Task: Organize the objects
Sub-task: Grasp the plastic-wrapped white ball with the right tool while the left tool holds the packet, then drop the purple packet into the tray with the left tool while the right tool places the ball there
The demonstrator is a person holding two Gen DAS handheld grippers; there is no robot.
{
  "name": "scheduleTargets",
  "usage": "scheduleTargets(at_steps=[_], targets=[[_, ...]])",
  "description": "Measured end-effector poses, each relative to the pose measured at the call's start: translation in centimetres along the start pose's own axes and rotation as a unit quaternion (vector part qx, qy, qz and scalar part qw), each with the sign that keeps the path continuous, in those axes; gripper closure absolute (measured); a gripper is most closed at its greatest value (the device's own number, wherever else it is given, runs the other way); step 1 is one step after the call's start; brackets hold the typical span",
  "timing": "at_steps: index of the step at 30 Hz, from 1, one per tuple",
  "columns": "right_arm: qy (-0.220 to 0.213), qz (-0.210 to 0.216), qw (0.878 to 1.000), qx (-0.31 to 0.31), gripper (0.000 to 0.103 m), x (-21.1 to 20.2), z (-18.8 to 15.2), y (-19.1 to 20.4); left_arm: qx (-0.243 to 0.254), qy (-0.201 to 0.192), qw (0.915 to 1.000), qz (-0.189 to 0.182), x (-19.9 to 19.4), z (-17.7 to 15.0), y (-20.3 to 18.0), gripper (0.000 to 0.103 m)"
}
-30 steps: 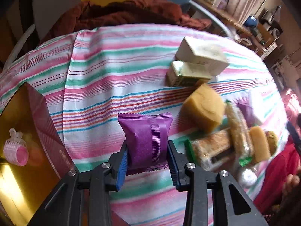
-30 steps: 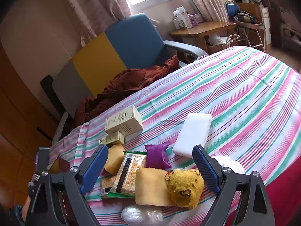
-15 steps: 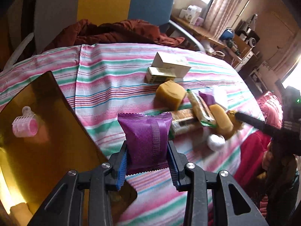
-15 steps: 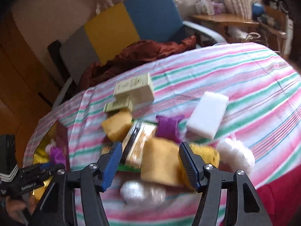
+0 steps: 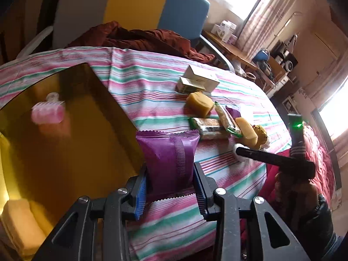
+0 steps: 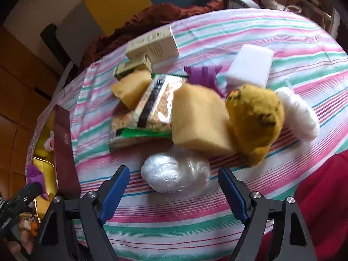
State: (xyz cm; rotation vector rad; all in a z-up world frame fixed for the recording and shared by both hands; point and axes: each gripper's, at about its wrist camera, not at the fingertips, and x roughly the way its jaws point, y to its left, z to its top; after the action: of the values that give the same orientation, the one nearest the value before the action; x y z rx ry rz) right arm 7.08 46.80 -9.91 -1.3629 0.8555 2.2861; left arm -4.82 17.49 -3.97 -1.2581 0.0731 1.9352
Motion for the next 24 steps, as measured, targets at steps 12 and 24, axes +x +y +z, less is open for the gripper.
scheduleTargets(at_steps=[12,24], targets=[[-0.027,0.01,0.996,-0.086,0.043,-2.0,-2.1,3.0,-0.099,-0.045,0.9934,0.036,-4.8,-3.3,7.3,0.065],[-0.036,0.114,0.96,-0.255,0.043,-3.2,-4.5,17.4,-0.146,-0.074,0.9842,0.068,-7.0,-2.0,12.7,0.065]])
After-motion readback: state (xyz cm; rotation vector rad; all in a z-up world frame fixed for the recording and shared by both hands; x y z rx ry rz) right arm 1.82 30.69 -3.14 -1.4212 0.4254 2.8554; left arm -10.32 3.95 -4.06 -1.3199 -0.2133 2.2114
